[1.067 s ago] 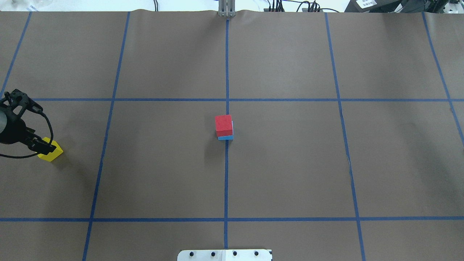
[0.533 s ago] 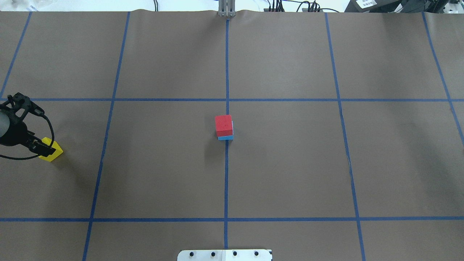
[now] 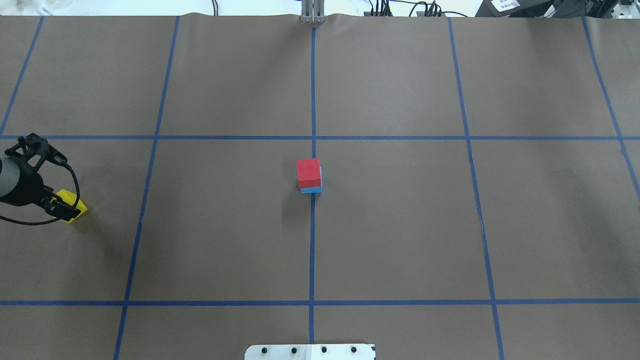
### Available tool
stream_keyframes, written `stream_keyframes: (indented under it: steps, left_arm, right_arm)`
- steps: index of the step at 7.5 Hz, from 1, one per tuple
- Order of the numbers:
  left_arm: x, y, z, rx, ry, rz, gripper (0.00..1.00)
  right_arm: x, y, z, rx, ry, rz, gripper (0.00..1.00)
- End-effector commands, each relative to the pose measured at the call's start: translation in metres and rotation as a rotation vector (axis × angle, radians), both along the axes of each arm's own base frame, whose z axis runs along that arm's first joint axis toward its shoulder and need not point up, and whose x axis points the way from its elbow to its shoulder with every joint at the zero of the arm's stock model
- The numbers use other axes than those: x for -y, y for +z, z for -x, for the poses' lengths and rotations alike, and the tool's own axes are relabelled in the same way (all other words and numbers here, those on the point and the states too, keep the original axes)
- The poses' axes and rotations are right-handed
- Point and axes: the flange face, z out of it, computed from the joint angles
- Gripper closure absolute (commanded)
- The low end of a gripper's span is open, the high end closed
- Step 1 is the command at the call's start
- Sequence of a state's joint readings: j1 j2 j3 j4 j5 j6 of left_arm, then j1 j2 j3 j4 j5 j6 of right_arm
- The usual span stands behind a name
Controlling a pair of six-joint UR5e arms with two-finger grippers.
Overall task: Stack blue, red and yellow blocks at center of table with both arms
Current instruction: 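Lower the left gripper onto the yellow cube and close on it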
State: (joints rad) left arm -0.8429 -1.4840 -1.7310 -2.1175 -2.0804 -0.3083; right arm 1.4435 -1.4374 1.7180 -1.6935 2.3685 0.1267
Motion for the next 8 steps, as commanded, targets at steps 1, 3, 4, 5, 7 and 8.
stream_keyframes:
  steps: [1,3,4,5,7,8]
  left_arm:
    - [-0.002,-0.006,-0.002,-0.009,0.008,-0.005,1.00]
    - [-0.009,-0.019,0.002,-0.045,0.032,0.021,1.00]
    - [-0.014,-0.030,0.005,-0.079,0.059,0.059,1.00]
    - [-0.009,-0.058,0.013,-0.076,0.047,0.082,1.00]
    - [0.017,-0.155,0.024,-0.021,-0.011,0.157,1.00]
    - [0.046,-0.238,0.013,0.017,-0.041,0.216,1.00]
  right_arm:
    - [0.000,-0.001,0.000,0.000,0.005,0.003,0.01]
    - [0.000,-0.004,0.000,0.003,0.004,-0.003,0.01]
    - [-0.001,-0.005,0.000,0.003,0.004,-0.004,0.00]
    - [-0.001,-0.005,0.000,0.003,0.004,-0.004,0.01]
    - [0.000,-0.005,0.000,0.004,-0.002,-0.010,0.01]
    - [0.000,-0.005,-0.001,0.006,-0.003,-0.013,0.00]
